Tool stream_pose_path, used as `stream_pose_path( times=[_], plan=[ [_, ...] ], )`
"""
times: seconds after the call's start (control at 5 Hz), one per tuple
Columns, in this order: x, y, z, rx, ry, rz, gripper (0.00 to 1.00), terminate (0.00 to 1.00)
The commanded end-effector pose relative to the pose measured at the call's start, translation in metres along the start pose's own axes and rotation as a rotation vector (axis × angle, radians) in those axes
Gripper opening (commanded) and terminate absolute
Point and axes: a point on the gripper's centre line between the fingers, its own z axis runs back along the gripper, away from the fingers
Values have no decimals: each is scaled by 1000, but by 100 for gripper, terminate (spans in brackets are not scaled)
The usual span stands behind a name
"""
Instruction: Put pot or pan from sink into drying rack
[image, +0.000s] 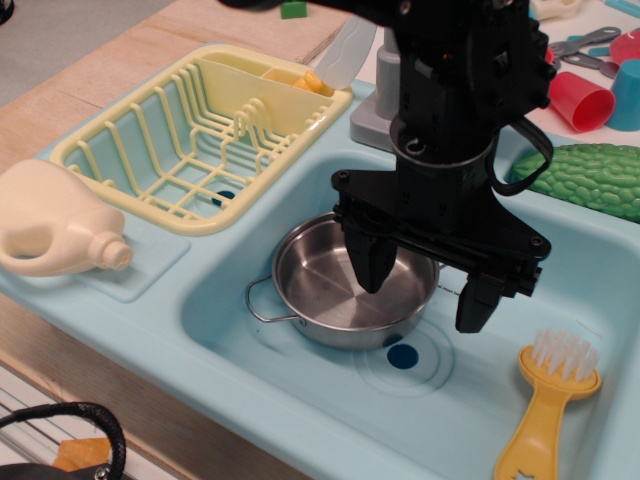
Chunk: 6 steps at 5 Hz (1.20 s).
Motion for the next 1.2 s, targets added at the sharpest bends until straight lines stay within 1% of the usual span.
stream_pose_path(
  times=[0.0, 0.2, 0.4, 0.6, 1.0],
  plan=[
    [0, 0, 0, 0, 0, 0, 100, 0],
    [-3, 3, -14, -25, 1, 9, 100, 0],
    [-3, 5, -22, -43, 8, 7, 100, 0],
    [-3, 7, -33, -69, 10, 31, 0, 0],
    [-6, 8, -41, -96, 13, 32, 0, 0]
  ],
)
